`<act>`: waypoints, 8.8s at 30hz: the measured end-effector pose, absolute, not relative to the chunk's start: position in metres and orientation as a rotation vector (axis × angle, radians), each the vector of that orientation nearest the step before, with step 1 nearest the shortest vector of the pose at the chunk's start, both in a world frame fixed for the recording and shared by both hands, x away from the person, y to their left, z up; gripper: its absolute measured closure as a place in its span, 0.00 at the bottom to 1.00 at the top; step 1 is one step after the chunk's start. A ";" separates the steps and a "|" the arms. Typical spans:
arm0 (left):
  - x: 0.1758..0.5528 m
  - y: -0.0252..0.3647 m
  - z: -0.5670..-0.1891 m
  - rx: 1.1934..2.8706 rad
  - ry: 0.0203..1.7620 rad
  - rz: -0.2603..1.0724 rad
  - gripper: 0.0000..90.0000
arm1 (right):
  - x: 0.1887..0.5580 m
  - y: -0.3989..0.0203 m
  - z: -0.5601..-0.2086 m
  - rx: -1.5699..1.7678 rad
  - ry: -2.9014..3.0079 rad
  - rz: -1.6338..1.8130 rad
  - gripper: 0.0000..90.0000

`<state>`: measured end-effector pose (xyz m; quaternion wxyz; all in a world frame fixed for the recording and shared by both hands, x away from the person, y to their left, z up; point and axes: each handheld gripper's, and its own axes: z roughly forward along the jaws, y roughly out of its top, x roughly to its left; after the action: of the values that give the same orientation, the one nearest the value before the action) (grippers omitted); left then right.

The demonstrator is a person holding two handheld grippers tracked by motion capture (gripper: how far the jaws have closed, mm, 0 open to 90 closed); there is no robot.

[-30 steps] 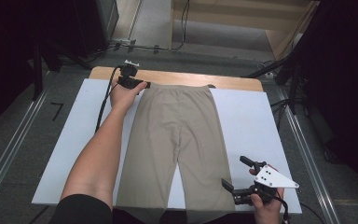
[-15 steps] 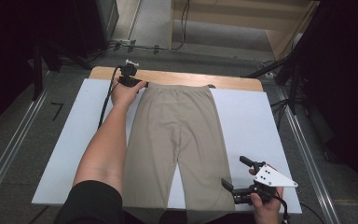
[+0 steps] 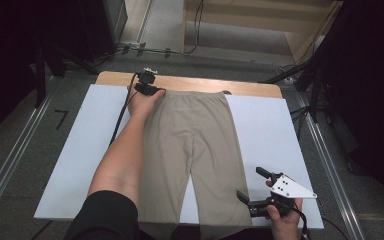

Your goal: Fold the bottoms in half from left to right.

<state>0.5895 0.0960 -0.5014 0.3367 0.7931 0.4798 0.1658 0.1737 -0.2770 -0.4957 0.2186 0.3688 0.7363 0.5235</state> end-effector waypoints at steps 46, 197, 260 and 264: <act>0.535 0.066 -0.408 2.027 1.020 0.327 0.96 | 0.157 -0.024 -0.505 0.890 2.461 1.362 0.53; 0.553 0.032 -0.427 1.853 1.138 0.190 0.55 | 0.122 -0.233 -0.511 1.458 2.063 1.034 0.88; 0.552 0.105 -0.443 1.991 1.272 0.174 0.89 | 0.150 -0.037 -0.494 1.068 2.278 1.221 0.90; 0.545 0.111 -0.444 1.940 1.262 0.213 0.40 | 0.153 -0.053 -0.489 1.068 2.285 1.268 0.42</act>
<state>0.5448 0.1109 -0.4441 0.3975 0.7659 0.4983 0.0840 0.1532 -0.0526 -0.4885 0.1585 0.3735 0.7993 0.4433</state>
